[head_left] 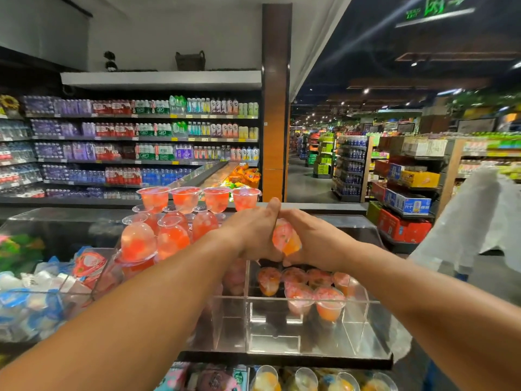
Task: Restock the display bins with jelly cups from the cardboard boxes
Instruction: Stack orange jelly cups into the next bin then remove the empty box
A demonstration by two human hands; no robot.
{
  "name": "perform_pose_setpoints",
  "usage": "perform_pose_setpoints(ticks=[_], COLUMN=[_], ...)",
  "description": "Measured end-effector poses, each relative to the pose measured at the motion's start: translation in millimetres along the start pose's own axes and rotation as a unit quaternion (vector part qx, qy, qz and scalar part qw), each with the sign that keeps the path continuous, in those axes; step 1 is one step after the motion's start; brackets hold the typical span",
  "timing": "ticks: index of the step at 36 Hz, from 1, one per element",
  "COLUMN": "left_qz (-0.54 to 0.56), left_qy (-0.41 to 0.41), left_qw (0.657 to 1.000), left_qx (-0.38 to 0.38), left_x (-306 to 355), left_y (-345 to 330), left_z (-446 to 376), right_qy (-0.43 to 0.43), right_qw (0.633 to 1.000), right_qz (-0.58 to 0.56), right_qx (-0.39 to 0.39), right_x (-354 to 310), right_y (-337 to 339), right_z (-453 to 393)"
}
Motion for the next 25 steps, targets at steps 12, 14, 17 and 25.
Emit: perform_pose_setpoints(ticks=[12, 14, 17, 25], left_qz=[0.038, 0.02, 0.008, -0.003], left_qy=[-0.018, -0.018, -0.018, -0.014], left_qw=[0.999, 0.999, 0.999, 0.999], left_qx=[0.018, 0.023, 0.03, 0.032], left_x=[-20.5, -24.5, -29.2, -40.9], left_y=[-1.0, -1.6, -4.1, -10.0], left_z=[17.2, 21.8, 28.1, 41.7], right_qy=[-0.048, -0.069, -0.092, -0.099], right_qw=[0.992, 0.99, 0.986, 0.975], right_qz=[0.105, 0.111, 0.105, 0.127], right_qx=[-0.04, -0.058, -0.089, -0.156], right_x=[11.6, 14.3, 15.1, 5.1], right_y=[-32.4, -44.3, -58.8, -101.6], right_z=[-14.5, -21.8, -33.7, -50.8])
Point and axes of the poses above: each hand's wrist, its own z-axis away from the middle knuckle, its own y-axis out of the back of the hand, x = y × z, the point moved 3 cm from there along -z, towards the middle knuckle, and after that the axes turned 14 degrees about -y, right-handed, at the moved point
